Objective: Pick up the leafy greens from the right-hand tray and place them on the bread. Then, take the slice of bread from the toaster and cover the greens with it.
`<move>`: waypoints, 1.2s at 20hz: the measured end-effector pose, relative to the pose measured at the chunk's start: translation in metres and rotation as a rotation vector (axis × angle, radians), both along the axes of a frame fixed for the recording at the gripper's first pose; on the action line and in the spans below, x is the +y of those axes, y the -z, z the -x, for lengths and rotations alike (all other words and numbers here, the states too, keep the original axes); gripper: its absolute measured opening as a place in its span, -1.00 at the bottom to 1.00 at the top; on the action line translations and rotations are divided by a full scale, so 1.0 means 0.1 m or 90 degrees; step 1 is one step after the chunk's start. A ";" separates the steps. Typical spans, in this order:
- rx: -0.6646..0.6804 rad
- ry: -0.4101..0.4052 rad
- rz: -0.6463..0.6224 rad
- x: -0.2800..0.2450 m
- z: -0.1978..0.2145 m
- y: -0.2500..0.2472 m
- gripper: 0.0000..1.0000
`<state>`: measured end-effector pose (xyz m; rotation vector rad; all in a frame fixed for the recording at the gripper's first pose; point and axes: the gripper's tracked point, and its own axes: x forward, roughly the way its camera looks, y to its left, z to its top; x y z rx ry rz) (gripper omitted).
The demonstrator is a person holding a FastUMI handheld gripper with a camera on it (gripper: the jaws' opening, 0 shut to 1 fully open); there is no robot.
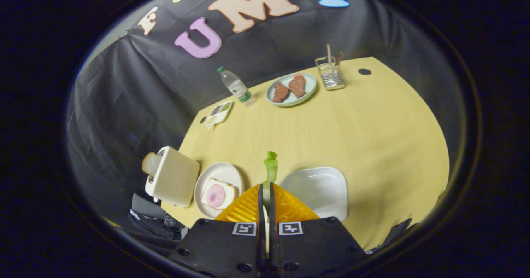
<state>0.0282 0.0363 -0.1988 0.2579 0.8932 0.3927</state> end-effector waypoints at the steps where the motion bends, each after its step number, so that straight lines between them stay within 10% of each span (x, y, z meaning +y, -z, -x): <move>1: -0.005 -0.011 -0.008 0.14 0.03 -0.05 -0.88; 15: 0.051 -0.091 -0.147 2.12 0.42 0.11 -0.88; 24: 0.105 -0.017 -0.064 2.15 0.38 0.86 -0.88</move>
